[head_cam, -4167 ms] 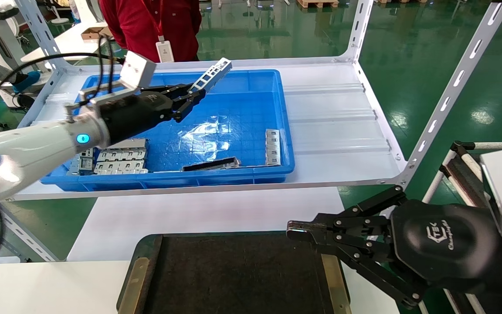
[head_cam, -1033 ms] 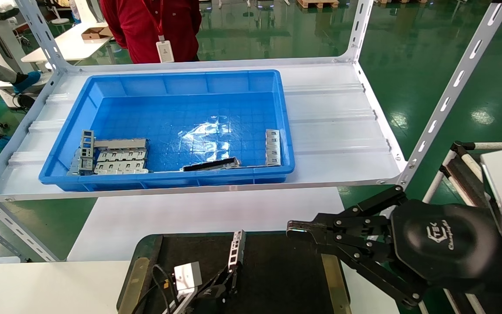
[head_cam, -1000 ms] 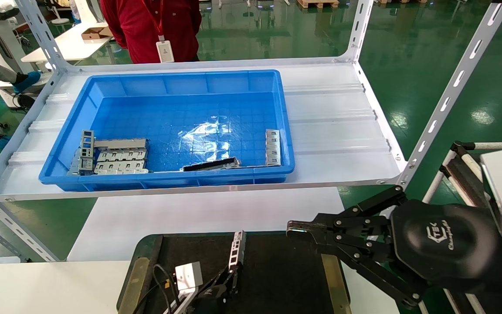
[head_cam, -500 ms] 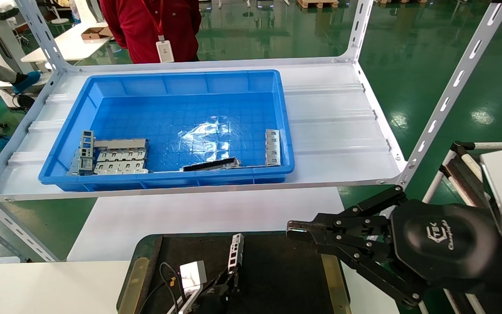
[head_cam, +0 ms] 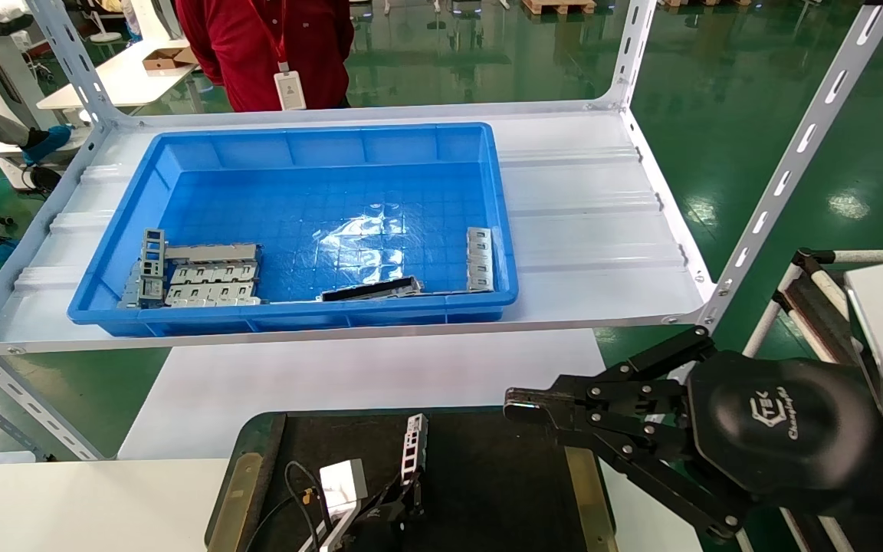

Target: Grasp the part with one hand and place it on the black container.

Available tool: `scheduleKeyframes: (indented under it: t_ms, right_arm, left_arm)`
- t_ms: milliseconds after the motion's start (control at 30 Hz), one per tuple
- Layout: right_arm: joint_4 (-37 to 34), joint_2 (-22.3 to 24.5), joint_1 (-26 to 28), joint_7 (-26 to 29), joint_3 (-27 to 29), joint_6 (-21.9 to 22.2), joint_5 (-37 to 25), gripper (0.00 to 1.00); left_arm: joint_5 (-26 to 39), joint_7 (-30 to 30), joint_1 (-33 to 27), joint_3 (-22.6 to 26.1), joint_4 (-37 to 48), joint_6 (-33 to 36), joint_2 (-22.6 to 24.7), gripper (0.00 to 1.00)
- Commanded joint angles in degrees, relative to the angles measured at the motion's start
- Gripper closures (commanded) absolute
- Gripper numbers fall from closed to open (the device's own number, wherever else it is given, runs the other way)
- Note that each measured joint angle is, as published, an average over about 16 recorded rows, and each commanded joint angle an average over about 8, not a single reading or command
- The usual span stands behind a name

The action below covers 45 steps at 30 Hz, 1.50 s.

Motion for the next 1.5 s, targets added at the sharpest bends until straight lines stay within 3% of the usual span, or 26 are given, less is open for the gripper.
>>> scheduleKeyframes:
  t_ms: [33, 100, 167, 1000, 1300, 1500]
  right_arm:
    - [0.0, 0.0, 0.0, 0.0, 0.0, 0.0, 0.0, 0.18]
    - [0.0, 0.0, 0.0, 0.0, 0.0, 0.0, 0.0, 0.01]
    - [0.0, 0.0, 0.0, 0.0, 0.0, 0.0, 0.0, 0.0]
    - [0.0, 0.0, 0.0, 0.0, 0.0, 0.0, 0.0, 0.0]
    - [0.0, 0.0, 0.0, 0.0, 0.0, 0.0, 0.0, 0.0]
    - [0.0, 0.0, 0.0, 0.0, 0.0, 0.0, 0.0, 0.0]
  left_arm:
    - [-1.6, 0.9, -0.3, 0.9, -0.4, -0.8, -0.2, 0.36]
    - [-3.1, 1.7, -0.5, 1.6, -0.9, -1.5, -0.4, 0.12]
    - [-4.4, 2.5, -0.7, 2.2, -1.4, -2.2, -0.6, 0.0]
    - [-14.7, 7.7, -2.7, 6.0, -7.3, -6.4, -3.1, 0.0]
    - [-16.8, 7.4, -2.6, 6.0, -13.4, -4.0, -8.0, 0.0]
    - [-18.5, 6.4, -2.6, 5.9, -16.6, 1.6, -13.5, 0.0]
